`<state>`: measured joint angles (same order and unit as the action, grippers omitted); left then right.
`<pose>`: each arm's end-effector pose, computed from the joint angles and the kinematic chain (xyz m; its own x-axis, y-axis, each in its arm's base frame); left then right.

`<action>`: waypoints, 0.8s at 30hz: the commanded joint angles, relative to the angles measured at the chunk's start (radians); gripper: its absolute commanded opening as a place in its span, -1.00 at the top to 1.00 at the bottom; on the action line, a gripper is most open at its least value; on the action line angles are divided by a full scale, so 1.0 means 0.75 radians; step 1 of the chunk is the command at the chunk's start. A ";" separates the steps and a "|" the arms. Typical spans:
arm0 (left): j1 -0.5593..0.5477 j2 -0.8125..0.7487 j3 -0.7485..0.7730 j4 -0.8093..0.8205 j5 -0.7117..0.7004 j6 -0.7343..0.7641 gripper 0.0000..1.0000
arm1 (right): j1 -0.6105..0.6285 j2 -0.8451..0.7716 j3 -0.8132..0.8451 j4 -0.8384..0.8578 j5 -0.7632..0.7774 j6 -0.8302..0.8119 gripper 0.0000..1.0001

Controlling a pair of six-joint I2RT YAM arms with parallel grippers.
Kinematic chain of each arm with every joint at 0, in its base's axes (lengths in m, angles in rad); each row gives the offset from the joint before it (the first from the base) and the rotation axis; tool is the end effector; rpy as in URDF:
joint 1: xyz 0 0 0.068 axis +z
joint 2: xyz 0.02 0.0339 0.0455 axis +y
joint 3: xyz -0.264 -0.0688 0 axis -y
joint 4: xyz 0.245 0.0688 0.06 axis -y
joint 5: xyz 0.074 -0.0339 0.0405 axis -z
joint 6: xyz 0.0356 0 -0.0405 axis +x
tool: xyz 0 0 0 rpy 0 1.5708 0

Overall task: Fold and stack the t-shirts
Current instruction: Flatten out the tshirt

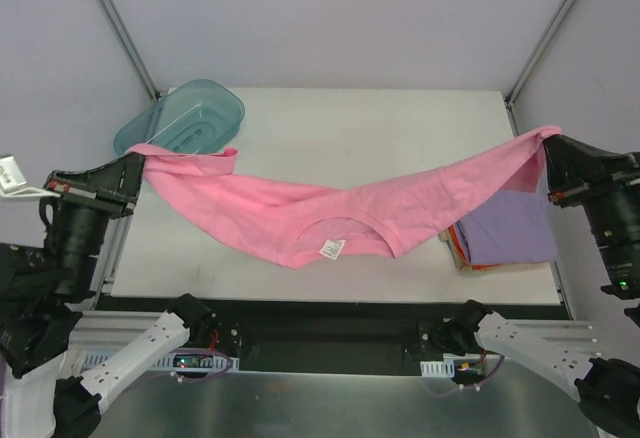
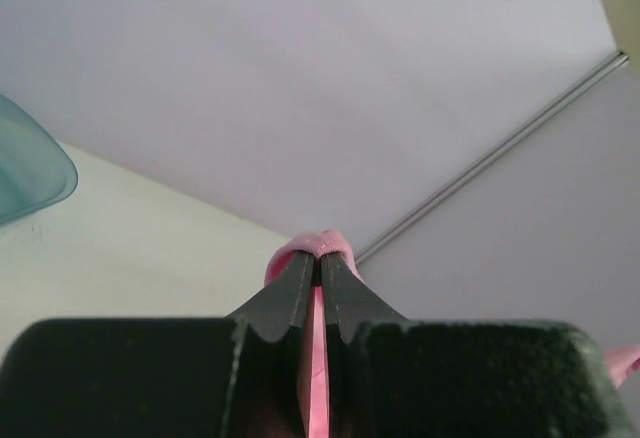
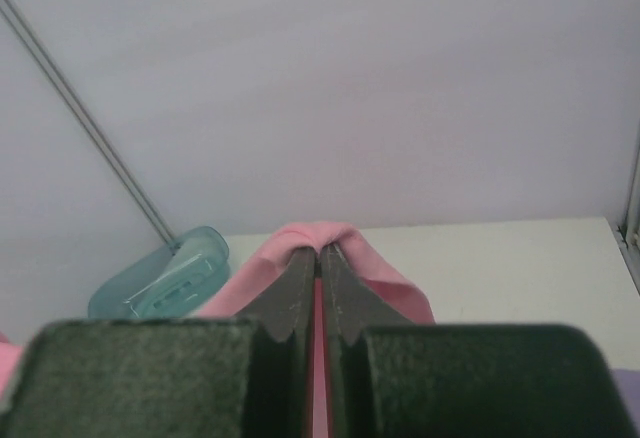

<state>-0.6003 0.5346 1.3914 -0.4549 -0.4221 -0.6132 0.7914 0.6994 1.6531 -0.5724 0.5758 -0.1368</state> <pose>0.0131 0.0087 0.5141 0.1465 -0.7365 -0.6604 0.3527 0.6626 -0.6607 0.0189 -0.0085 0.5566 0.2920 0.1328 -0.9471 -0.2035 0.9763 0.0742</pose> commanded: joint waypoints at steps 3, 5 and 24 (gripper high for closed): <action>0.013 -0.010 0.049 -0.025 -0.112 0.002 1.00 | -0.004 0.076 0.109 -0.073 -0.122 -0.090 0.99; 0.013 0.035 0.069 -0.025 -0.143 0.008 1.00 | -0.004 0.114 0.123 -0.065 -0.077 -0.122 0.99; 0.371 1.443 1.562 -0.040 0.258 0.320 1.00 | -0.532 1.109 0.993 0.345 -0.346 -0.382 0.99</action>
<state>-0.3534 1.6352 2.2990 -0.5419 -0.4164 -0.4362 0.4023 1.6367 2.2803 -0.5125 0.4332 -0.3828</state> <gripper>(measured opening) 0.009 0.019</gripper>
